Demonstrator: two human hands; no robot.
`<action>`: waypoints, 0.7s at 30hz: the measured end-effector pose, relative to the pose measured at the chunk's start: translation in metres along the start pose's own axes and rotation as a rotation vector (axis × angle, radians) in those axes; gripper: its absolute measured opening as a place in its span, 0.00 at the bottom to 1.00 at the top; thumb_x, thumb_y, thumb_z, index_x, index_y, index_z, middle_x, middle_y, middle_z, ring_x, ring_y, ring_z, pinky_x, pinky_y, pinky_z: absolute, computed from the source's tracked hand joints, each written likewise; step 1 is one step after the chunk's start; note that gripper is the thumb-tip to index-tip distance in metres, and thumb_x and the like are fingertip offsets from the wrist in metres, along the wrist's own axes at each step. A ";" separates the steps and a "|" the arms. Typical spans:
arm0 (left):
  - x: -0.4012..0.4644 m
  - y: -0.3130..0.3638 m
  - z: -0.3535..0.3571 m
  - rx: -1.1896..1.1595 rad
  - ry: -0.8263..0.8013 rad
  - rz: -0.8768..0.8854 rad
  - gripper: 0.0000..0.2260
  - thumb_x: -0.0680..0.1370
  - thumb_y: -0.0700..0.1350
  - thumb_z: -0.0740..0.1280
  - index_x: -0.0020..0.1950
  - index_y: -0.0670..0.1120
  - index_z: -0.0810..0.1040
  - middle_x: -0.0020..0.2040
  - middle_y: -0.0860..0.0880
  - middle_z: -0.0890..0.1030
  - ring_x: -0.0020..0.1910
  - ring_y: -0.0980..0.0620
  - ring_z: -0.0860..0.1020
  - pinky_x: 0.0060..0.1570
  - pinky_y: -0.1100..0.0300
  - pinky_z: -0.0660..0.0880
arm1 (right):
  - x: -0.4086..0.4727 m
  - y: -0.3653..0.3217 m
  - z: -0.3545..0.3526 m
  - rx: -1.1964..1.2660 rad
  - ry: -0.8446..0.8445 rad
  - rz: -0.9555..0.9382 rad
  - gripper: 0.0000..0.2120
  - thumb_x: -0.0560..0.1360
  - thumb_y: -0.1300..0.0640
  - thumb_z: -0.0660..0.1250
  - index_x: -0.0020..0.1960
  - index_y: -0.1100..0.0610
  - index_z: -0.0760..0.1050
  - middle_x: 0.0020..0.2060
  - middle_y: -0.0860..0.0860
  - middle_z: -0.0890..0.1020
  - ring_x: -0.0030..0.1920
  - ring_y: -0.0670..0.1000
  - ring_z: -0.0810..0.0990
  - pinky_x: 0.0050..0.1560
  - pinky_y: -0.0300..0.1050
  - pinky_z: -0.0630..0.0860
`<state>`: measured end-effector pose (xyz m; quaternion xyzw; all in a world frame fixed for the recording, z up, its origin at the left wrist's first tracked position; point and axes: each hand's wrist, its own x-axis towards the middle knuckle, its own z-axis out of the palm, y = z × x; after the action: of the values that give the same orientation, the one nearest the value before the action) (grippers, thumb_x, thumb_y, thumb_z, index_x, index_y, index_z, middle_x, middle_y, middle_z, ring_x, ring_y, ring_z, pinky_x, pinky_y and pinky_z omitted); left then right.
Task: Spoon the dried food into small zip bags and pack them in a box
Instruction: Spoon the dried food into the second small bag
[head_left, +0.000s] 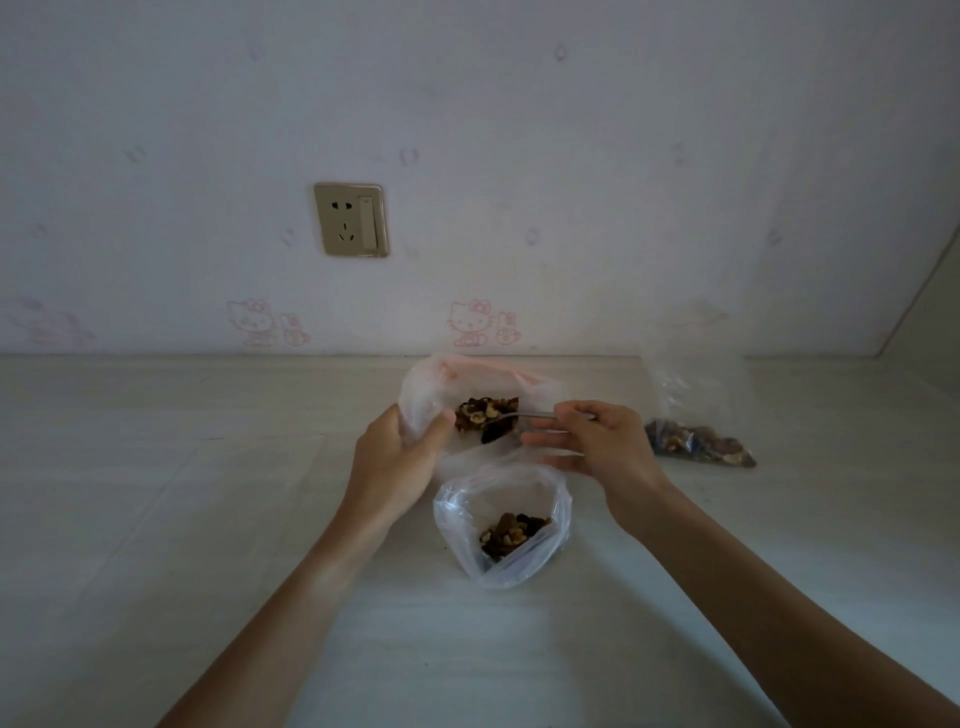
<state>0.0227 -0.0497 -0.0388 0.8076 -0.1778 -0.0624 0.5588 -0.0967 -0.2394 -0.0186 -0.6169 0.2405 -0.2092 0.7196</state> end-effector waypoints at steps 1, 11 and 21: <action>0.001 0.000 -0.001 0.020 0.023 0.003 0.17 0.78 0.62 0.68 0.48 0.48 0.81 0.45 0.47 0.85 0.45 0.47 0.84 0.46 0.48 0.81 | -0.002 -0.004 -0.002 0.012 -0.003 -0.014 0.09 0.85 0.61 0.63 0.61 0.66 0.76 0.46 0.58 0.88 0.46 0.58 0.89 0.39 0.48 0.85; -0.007 0.007 -0.028 0.208 0.246 0.060 0.16 0.77 0.62 0.71 0.50 0.51 0.75 0.42 0.54 0.80 0.41 0.56 0.79 0.36 0.61 0.70 | -0.034 -0.048 -0.028 -0.010 -0.021 -0.113 0.07 0.84 0.61 0.64 0.56 0.64 0.78 0.46 0.57 0.89 0.45 0.60 0.89 0.36 0.48 0.85; -0.070 0.014 -0.023 0.189 -0.179 0.045 0.16 0.78 0.65 0.68 0.46 0.53 0.80 0.35 0.51 0.85 0.31 0.55 0.83 0.33 0.65 0.74 | -0.070 -0.028 -0.062 -0.093 -0.150 -0.034 0.07 0.83 0.60 0.65 0.55 0.65 0.77 0.47 0.61 0.88 0.44 0.64 0.88 0.35 0.49 0.84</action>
<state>-0.0384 -0.0083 -0.0243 0.8436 -0.2504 -0.1047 0.4633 -0.1900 -0.2510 0.0080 -0.6675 0.1848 -0.1635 0.7026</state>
